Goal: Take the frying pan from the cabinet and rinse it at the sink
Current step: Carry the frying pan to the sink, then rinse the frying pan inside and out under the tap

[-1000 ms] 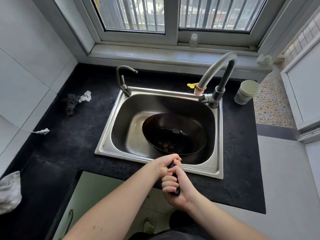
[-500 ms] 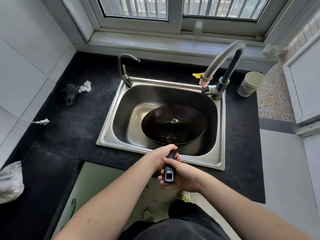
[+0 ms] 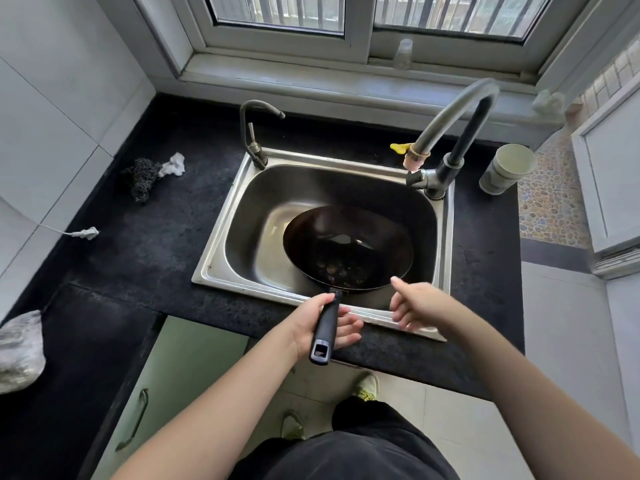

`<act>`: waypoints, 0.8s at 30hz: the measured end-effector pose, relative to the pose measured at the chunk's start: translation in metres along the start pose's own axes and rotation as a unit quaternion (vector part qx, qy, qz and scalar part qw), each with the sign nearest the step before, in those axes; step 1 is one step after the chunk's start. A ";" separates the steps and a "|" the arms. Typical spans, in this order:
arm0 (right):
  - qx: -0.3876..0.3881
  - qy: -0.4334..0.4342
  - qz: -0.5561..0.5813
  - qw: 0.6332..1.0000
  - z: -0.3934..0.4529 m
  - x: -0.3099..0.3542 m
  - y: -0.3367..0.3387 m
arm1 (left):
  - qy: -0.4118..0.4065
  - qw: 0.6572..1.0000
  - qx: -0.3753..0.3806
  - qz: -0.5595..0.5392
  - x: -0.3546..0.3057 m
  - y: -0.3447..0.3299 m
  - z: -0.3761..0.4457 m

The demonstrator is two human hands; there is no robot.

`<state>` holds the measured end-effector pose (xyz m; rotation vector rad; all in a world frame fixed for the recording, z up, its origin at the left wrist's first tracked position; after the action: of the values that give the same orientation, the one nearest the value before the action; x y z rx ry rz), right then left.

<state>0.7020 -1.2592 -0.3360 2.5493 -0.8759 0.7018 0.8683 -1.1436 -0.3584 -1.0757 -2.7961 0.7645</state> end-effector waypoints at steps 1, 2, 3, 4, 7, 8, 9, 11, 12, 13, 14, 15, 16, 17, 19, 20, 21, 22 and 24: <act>-0.039 0.014 0.000 0.999 0.006 0.002 0.013 | 0.004 1.000 0.000 0.007 0.001 0.005 0.000; -0.073 0.028 0.001 0.997 0.012 0.004 0.026 | 0.011 1.000 0.002 0.009 0.000 0.009 0.000; -0.103 0.042 0.009 0.994 0.018 0.007 0.038 | 0.021 1.000 0.008 0.013 0.000 0.011 -0.001; -0.134 0.058 0.020 0.989 0.023 0.011 0.049 | 0.032 0.999 0.009 0.013 -0.002 0.013 -0.001; -0.212 0.126 0.016 0.969 0.038 0.027 0.078 | 0.049 0.998 0.000 0.041 -0.007 0.014 -0.001; -0.223 0.150 0.005 0.963 0.044 0.035 0.085 | 0.053 0.997 -0.009 0.049 -0.007 0.014 -0.001; -0.227 0.172 -0.003 0.959 0.050 0.044 0.091 | 0.053 0.997 -0.018 0.059 -0.007 0.014 0.000; -0.227 0.204 -0.016 0.952 0.063 0.061 0.101 | 0.048 0.994 -0.040 0.087 -0.006 0.017 0.002; -0.230 0.214 -0.023 0.949 0.069 0.069 0.106 | 0.044 0.993 -0.052 0.101 -0.006 0.018 0.003; -0.238 0.223 -0.034 0.945 0.073 0.076 0.109 | 0.043 0.991 -0.063 0.111 -0.006 0.019 0.004; -0.249 0.233 -0.049 0.939 0.076 0.084 0.112 | 0.045 0.989 -0.070 0.125 -0.006 0.018 0.004; -0.259 0.244 -0.070 0.932 0.080 0.091 0.115 | 0.046 0.987 -0.075 0.138 -0.006 0.019 0.004; -0.265 0.253 -0.094 0.926 0.084 0.097 0.117 | 0.046 0.985 -0.077 0.147 -0.007 0.019 0.004; -0.265 0.262 -0.119 0.920 0.086 0.104 0.120 | 0.047 0.984 -0.078 0.152 -0.007 0.019 0.003; -0.261 0.275 -0.153 0.913 0.092 0.114 0.125 | 0.049 0.985 -0.073 0.149 -0.009 0.020 0.003; -0.262 0.280 -0.161 0.910 0.093 0.118 0.128 | 0.051 0.986 -0.069 0.142 -0.010 0.021 0.004; -0.264 0.286 -0.166 0.906 0.093 0.121 0.131 | 0.053 0.988 -0.064 0.133 -0.010 0.022 0.005; -0.266 0.295 -0.173 0.901 0.092 0.123 0.134 | 0.056 0.989 -0.059 0.125 -0.010 0.023 0.005; -0.257 0.312 -0.187 0.895 0.090 0.126 0.137 | 0.061 0.991 -0.052 0.110 -0.010 0.024 0.006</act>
<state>0.7302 -1.4627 -0.3166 1.7674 -0.2800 0.9319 0.8894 -1.1372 -0.3736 -1.4143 -2.6709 0.5525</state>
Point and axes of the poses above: each hand's wrist, its own z-axis towards the middle knuckle, its own y-axis out of the back of the hand, x = y × z, the point moved 2 cm from there along z, towards the middle knuckle, and after that the axes turned 1 degree about x, right-handed, at the moved point
